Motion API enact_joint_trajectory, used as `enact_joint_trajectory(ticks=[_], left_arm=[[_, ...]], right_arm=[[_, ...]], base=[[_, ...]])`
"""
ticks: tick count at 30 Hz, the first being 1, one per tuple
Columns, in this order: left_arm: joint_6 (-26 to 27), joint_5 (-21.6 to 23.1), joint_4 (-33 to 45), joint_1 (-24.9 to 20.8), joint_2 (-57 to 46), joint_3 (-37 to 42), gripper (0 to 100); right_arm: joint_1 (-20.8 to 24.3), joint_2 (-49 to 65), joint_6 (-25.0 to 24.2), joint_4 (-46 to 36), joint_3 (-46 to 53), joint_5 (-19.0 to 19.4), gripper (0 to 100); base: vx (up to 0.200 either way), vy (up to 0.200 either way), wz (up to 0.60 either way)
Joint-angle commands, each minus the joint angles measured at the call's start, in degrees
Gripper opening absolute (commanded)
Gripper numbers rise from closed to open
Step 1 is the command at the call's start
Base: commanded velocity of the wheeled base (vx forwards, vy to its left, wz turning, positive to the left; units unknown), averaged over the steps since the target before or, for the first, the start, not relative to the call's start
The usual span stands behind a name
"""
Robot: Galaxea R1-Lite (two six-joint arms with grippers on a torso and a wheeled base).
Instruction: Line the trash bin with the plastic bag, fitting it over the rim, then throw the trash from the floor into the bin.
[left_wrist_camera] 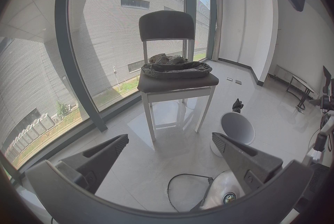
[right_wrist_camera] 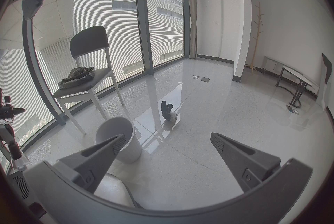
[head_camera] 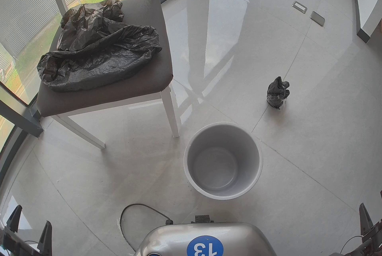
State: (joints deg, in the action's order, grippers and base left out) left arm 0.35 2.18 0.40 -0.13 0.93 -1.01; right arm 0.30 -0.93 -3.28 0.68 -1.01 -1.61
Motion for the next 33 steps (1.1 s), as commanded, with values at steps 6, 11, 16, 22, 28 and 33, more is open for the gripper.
enact_joint_trajectory(ticks=[6, 11, 16, 22, 28, 33], left_arm=[[0.7, -1.9, -2.0, 0.3, -0.9, 1.0, 100], [3.1, 1.5, -2.6, 0.3, -0.9, 0.8, 100], [-16.2, -8.6, 2.4, -5.8, 10.9, -19.1, 100], [3.1, -9.3, 13.5, -10.1, 17.4, -33.4, 100], [1.4, -9.7, 16.6, -9.7, 38.6, -51.1, 100], [-1.4, -6.3, 19.0, -9.7, 51.4, -58.6, 100]], right_arm=[[-0.3, 0.5, 7.5, 0.1, 1.0, 1.2, 100], [-0.7, 0.4, 6.0, 0.2, 1.0, 2.1, 100], [-0.1, -4.0, -3.0, 4.7, -9.1, -3.1, 100], [0.5, -13.2, -0.7, -1.1, -19.6, -2.0, 100], [0.7, -13.6, 3.3, -19.8, -28.1, -1.6, 100], [0.7, -14.7, 3.7, -27.8, -33.0, -0.9, 100]], base=[[0.000, 0.000, 0.00], [0.000, 0.000, 0.00], [0.000, 0.000, 0.00], [0.000, 0.000, 0.00], [0.000, 0.000, 0.00], [0.000, 0.000, 0.00]])
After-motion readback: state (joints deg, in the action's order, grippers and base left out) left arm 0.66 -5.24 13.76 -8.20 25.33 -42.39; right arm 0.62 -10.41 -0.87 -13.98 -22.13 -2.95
